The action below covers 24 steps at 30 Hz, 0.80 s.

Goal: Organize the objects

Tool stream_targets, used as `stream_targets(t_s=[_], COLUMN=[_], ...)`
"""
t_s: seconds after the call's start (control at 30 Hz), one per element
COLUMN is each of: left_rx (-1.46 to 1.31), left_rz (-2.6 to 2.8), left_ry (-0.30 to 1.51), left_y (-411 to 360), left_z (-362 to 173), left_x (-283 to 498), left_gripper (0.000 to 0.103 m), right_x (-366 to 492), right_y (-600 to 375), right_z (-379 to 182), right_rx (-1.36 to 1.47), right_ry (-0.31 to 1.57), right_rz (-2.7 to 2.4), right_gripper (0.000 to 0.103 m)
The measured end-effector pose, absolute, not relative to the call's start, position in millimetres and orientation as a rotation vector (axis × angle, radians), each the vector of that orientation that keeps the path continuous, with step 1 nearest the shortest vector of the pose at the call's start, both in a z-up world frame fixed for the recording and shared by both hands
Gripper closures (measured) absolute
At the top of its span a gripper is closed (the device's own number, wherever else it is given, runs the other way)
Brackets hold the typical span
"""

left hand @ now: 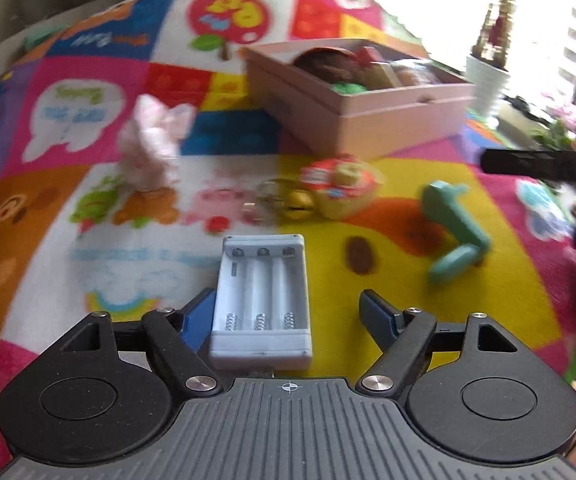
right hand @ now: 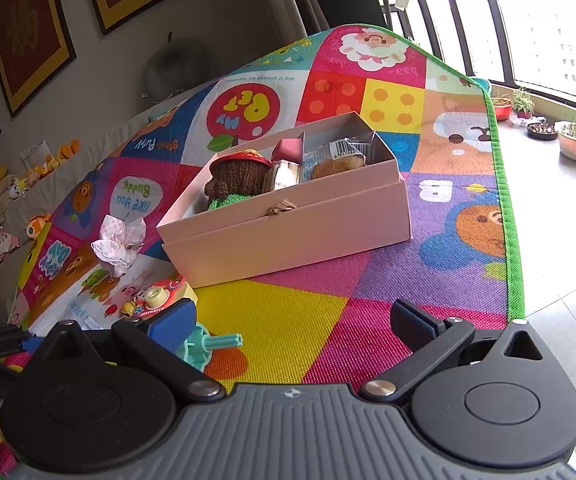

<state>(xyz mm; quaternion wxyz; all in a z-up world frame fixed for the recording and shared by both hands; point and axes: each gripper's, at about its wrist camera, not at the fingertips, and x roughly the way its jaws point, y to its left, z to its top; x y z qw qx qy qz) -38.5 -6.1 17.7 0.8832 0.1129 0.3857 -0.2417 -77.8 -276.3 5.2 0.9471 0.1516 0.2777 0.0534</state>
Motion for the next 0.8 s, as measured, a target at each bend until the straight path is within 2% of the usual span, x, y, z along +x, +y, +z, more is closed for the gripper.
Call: stream_targets(t_s=[0.2,0.3,0.4,0.43,0.6,0.8], left_rx=[0.201,0.195,0.188,0.181,0.156,0.162], left_rz=[-0.507,-0.478,-0.434,-0.418,-0.429,-0.45], left_ry=[0.799,0.801,0.785,0.778,0.774,0.751], left_y=[-11,-13,-12,-10,-2,0], left_z=[15,16,16,17,17,15], left_x=[-40,-37,-35,-35,-36,-47], left_gripper=[0.019,0.023,0.037,0.048,0.049,0.049], right_x=[-76,-76,-76,-76,-76,-100], right_y=[-277,-277,-277,-277,-277,-229], right_z=[4,4,4,4,5,20], right_rx=[0.316,0.319,0.319,0.32,0.311,0.082], right_ry=[0.577,0.579,0.579,0.579,0.586,0.586], right_rz=[0.108,0.107,0.107,0.108,0.096,0.304], right_gripper=[0.0,0.0,0.0,0.0,0.0,0.0])
